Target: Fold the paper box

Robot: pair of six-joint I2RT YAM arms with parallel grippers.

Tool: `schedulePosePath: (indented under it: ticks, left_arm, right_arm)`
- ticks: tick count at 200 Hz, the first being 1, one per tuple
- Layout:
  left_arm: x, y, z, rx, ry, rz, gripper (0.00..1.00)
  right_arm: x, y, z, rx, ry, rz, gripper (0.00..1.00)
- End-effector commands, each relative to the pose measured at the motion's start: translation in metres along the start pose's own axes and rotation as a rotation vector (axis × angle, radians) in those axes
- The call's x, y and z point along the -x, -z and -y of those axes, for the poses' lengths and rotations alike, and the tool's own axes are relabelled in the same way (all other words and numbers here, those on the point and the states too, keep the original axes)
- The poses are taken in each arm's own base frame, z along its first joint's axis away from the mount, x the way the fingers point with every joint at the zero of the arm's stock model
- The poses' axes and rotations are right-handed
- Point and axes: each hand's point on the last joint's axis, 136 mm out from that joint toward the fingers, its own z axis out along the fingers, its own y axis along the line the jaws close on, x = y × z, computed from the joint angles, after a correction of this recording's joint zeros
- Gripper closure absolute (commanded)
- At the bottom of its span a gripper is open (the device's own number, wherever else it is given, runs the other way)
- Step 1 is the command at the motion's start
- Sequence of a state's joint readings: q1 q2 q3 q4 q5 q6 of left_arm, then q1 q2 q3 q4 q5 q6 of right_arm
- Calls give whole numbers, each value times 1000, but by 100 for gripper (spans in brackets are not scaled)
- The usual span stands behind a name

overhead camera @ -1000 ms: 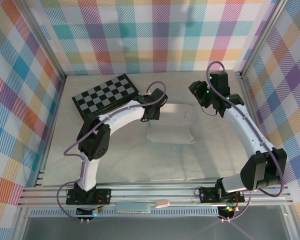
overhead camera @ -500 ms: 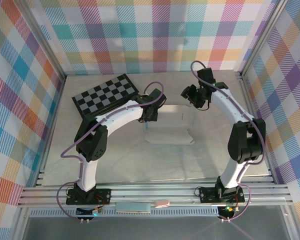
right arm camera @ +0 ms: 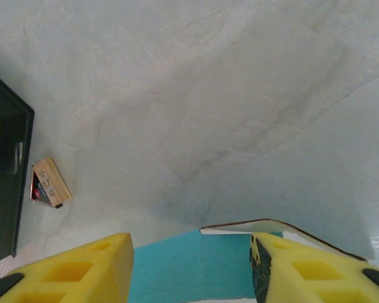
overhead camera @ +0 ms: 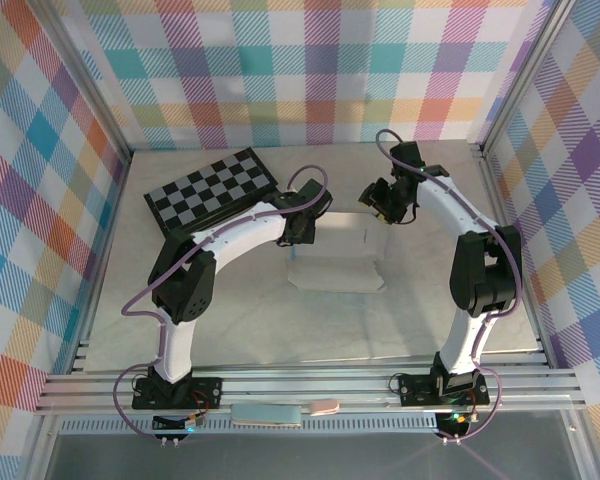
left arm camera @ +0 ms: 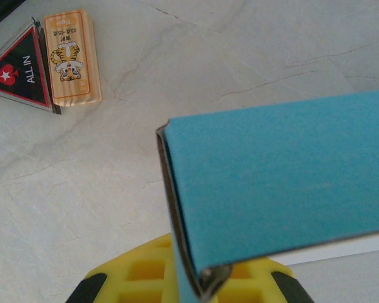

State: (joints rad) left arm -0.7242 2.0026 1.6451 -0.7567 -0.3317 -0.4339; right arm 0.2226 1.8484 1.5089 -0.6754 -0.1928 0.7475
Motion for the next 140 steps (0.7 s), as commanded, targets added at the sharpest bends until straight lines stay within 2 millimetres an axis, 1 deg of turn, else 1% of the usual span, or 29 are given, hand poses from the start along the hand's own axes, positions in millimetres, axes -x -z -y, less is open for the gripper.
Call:
schedulePosePath:
  ticks: [1, 29, 58, 78, 101, 140]
  left_arm:
    - [4, 12, -1, -5, -1, 24, 100]
    - [4, 11, 2, -13, -4, 22, 100]
    - [4, 12, 3, -17, -7, 29, 100]
    - [5, 13, 4, -20, -7, 32, 100]
    - [6, 14, 5, -24, -7, 40, 100]
    - [8, 16, 5, -32, -3, 50, 100]
  right_arm:
    - [-6, 16, -9, 37, -18, -8, 50]
    - [-10, 12, -10, 47, -54, -26, 51]
    - [-10, 10, -19, 98, -118, -35, 54]
    - [-5, 14, -29, 146, -169, -19, 63]
    - [-1, 18, -35, 174, -225, -1, 73]
    - [4, 20, -38, 200, -300, 24, 90]
